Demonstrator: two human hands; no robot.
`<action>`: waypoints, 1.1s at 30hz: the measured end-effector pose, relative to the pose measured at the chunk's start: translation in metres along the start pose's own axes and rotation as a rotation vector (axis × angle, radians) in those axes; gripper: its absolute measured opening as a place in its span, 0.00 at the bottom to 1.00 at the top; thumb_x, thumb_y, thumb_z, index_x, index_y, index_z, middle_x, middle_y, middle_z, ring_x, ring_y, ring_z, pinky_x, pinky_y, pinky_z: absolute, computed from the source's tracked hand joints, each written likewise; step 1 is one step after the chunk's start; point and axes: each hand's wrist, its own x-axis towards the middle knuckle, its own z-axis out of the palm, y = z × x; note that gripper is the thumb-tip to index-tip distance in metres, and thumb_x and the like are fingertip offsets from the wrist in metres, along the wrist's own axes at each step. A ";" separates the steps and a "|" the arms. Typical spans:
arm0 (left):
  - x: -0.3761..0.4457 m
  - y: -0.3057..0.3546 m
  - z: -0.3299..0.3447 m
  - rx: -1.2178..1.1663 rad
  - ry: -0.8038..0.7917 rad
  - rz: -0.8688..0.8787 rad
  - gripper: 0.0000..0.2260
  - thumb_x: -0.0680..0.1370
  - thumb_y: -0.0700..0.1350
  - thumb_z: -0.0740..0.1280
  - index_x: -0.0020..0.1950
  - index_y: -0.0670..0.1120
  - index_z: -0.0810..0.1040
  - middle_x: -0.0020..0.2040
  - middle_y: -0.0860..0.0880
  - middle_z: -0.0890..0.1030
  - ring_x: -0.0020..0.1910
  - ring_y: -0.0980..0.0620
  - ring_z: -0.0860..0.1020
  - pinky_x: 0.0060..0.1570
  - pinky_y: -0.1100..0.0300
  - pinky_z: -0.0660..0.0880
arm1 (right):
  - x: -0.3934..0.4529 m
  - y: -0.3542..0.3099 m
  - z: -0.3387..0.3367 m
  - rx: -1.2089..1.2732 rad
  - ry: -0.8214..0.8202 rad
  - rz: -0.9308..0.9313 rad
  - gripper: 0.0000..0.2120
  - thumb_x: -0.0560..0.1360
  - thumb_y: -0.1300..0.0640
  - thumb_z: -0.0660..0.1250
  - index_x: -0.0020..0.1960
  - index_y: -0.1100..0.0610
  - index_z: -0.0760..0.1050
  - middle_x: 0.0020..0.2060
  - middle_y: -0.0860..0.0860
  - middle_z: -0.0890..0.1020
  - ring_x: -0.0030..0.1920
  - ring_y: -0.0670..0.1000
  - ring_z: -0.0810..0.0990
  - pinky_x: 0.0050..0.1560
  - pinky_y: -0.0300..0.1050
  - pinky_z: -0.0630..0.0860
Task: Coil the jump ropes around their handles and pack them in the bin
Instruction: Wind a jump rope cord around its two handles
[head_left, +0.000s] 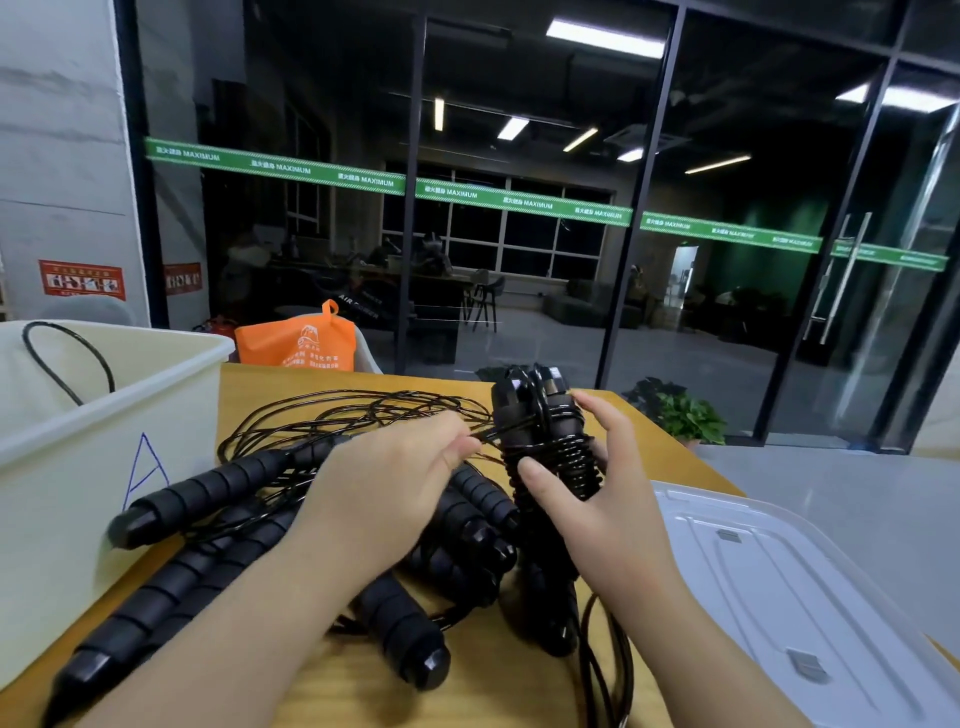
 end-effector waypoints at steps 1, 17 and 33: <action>0.001 -0.007 0.001 -0.011 -0.005 -0.010 0.21 0.78 0.60 0.47 0.46 0.52 0.75 0.34 0.59 0.74 0.37 0.58 0.73 0.35 0.63 0.67 | -0.002 -0.001 0.002 0.035 -0.018 0.026 0.27 0.72 0.53 0.73 0.62 0.35 0.64 0.49 0.29 0.77 0.51 0.36 0.79 0.52 0.45 0.79; 0.000 -0.017 0.009 0.025 0.145 0.090 0.16 0.77 0.50 0.58 0.47 0.42 0.82 0.46 0.49 0.79 0.49 0.52 0.71 0.47 0.52 0.72 | -0.001 -0.015 0.002 0.511 -0.118 0.278 0.25 0.62 0.51 0.77 0.58 0.44 0.74 0.40 0.51 0.85 0.39 0.53 0.85 0.34 0.41 0.78; 0.000 0.003 0.012 -1.259 -0.167 -0.457 0.19 0.78 0.31 0.53 0.59 0.42 0.80 0.56 0.43 0.83 0.58 0.47 0.80 0.58 0.55 0.76 | -0.002 -0.007 -0.004 0.413 -0.293 0.235 0.33 0.57 0.42 0.74 0.60 0.52 0.73 0.46 0.49 0.84 0.48 0.50 0.84 0.43 0.41 0.78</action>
